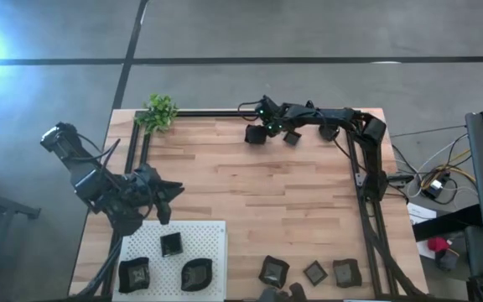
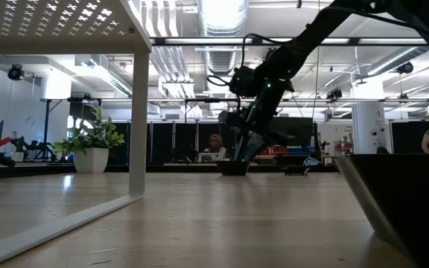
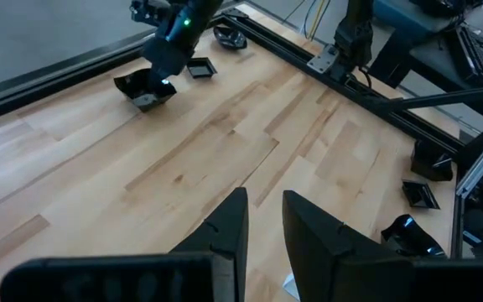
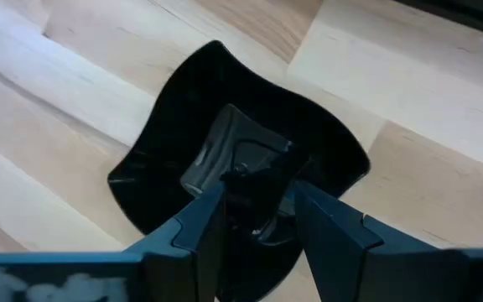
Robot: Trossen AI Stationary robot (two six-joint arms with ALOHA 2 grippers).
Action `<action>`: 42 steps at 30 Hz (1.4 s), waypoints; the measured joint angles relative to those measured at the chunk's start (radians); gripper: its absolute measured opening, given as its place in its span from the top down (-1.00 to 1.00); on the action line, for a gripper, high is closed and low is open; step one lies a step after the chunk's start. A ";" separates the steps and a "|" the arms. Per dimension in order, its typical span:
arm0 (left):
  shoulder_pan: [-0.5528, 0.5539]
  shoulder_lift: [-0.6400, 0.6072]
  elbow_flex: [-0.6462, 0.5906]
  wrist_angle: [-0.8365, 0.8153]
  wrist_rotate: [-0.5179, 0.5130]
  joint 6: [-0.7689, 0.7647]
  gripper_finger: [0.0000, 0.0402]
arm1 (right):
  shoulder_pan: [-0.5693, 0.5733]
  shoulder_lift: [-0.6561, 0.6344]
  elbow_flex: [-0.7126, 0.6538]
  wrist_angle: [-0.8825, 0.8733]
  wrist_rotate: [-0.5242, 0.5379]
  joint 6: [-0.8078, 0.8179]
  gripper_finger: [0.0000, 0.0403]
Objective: Pick & Place Mini shaped plates
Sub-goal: Stack the distorted square plate on top of the distorted square plate on the shelf
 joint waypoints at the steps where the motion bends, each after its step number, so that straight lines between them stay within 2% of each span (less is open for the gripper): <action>1: 0.000 0.000 0.000 0.000 0.000 0.000 0.66 | 0.000 -0.005 -0.002 -0.007 0.001 -0.004 0.31; 13: 0.000 0.000 0.000 -0.001 0.000 0.002 0.66 | -0.002 -0.090 -0.004 -0.105 0.079 -0.010 0.31; 27: 0.000 0.000 0.000 -0.001 0.000 0.006 0.66 | 0.001 -0.020 -0.011 -0.099 0.070 0.033 0.31; 34: 0.000 0.000 0.000 -0.001 0.000 0.006 0.66 | 0.002 0.029 -0.011 -0.061 0.026 0.030 0.32; 38: 0.000 0.000 0.000 -0.001 0.001 0.006 0.66 | 0.002 0.030 -0.011 -0.039 0.028 0.020 0.48; 42: 0.000 0.000 0.000 -0.001 0.002 0.006 0.66 | 0.002 0.030 -0.011 -0.033 0.029 0.000 0.81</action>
